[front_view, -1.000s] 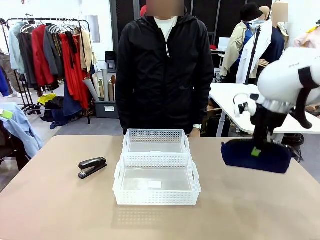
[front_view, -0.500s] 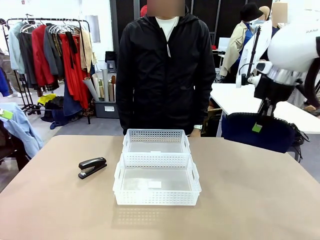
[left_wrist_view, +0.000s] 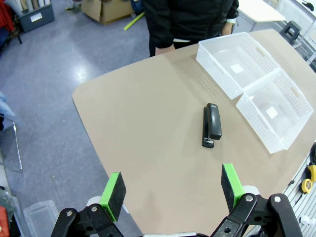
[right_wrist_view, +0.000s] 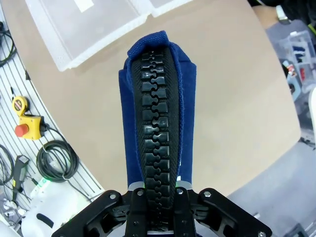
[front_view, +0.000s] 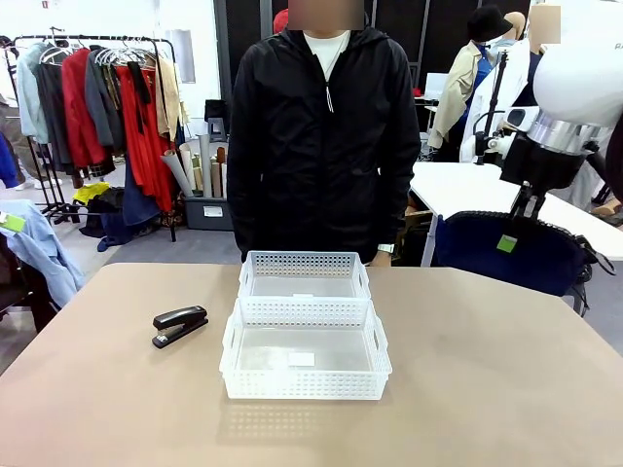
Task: Distribute items into two baskets.
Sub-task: Pick up the Pencil pouch that the person points to, then move the picked Pencil pouch towards the Organizing basket indicated by the person, stopping as directed.
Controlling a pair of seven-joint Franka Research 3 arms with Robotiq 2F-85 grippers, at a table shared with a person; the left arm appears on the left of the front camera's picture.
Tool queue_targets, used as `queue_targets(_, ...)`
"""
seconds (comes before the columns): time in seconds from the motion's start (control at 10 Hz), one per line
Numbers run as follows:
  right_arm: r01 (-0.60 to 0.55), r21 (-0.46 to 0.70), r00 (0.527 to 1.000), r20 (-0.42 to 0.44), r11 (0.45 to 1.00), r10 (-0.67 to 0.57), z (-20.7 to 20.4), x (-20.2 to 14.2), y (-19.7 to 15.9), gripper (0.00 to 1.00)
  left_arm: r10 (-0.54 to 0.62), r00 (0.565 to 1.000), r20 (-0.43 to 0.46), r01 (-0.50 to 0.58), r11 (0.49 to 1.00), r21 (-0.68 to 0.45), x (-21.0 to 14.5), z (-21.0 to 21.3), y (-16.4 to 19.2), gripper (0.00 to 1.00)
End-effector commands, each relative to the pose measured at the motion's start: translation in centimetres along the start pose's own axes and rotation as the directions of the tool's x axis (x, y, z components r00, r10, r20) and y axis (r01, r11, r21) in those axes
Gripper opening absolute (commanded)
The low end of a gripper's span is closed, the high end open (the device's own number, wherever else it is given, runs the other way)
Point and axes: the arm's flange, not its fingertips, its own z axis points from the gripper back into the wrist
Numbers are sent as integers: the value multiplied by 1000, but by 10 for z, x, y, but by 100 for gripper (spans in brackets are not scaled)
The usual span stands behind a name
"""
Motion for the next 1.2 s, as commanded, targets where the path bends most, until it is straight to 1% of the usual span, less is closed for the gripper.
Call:
queue_targets(0.0, -19, -11, 1000, 12, 1000, 19, 0, 1, -3, 0, -15, 1000, 26, 15, 1000, -15, -1, -1, 2, 100)
queue_targets(1.1, -19, -11, 1000, 12, 1000, 19, 0, 1, -3, 0, -15, 1000, 26, 15, 1000, -15, -1, -1, 2, 100)
